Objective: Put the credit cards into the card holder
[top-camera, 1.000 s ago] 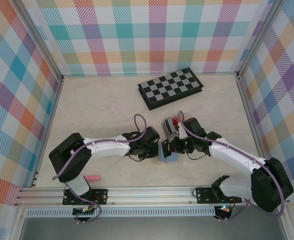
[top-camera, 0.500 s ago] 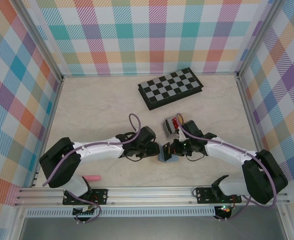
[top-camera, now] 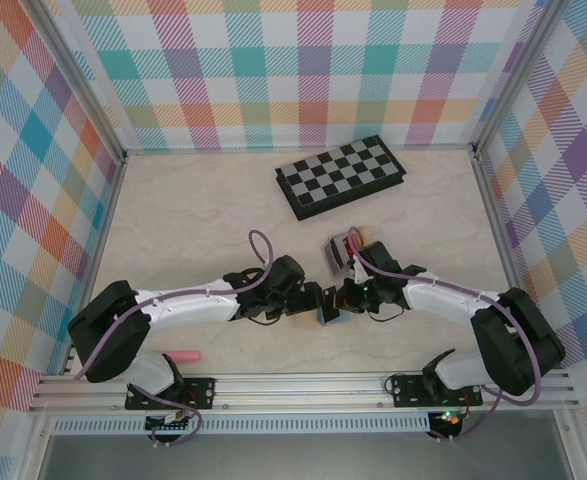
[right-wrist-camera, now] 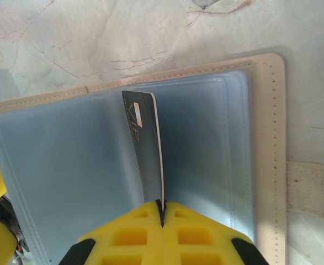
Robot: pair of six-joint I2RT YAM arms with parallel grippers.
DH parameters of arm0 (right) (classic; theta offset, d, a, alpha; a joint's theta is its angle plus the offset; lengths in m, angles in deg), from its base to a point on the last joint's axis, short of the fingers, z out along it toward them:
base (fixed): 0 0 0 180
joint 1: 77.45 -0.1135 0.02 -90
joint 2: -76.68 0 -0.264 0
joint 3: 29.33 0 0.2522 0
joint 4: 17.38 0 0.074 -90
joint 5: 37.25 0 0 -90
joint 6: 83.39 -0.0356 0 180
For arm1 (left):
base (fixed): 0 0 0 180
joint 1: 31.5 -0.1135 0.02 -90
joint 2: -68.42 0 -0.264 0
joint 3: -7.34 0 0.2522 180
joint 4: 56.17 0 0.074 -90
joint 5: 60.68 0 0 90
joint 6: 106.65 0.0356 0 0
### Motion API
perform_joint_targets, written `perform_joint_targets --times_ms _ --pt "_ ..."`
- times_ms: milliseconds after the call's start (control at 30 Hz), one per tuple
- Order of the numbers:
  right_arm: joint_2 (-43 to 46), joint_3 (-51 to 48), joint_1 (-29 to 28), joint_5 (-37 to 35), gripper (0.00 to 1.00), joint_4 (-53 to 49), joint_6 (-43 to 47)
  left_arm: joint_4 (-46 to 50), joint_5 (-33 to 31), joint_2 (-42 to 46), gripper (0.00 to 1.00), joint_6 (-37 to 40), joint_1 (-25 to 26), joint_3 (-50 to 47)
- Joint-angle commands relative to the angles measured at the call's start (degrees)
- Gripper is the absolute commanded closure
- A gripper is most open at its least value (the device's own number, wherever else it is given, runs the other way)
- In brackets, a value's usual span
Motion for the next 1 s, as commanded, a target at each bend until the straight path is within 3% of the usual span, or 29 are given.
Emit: perform_joint_targets --times_ms 0,333,500,833,967 --pt "-1.37 0.39 -0.5 -0.43 0.99 -1.14 -0.86 -1.75 -2.6 3.48 0.06 -1.02 -0.14 -1.84" --pt "0.7 3.0 -0.7 -0.7 0.99 -3.67 -0.1 -4.31 0.2 1.15 0.17 -0.24 -0.23 -2.02" --pt "0.81 2.99 -0.7 -1.76 0.99 -4.38 -0.28 -1.51 -1.18 -0.12 0.5 0.03 -0.22 -0.72" --pt "8.01 2.35 -0.67 -4.25 0.99 -5.58 -0.77 1.41 -4.05 -2.71 0.96 2.32 -0.25 -0.94" --pt "8.98 1.12 -0.6 -2.07 0.98 -3.03 -0.95 0.53 -2.82 -5.49 1.0 3.33 -0.23 0.15"
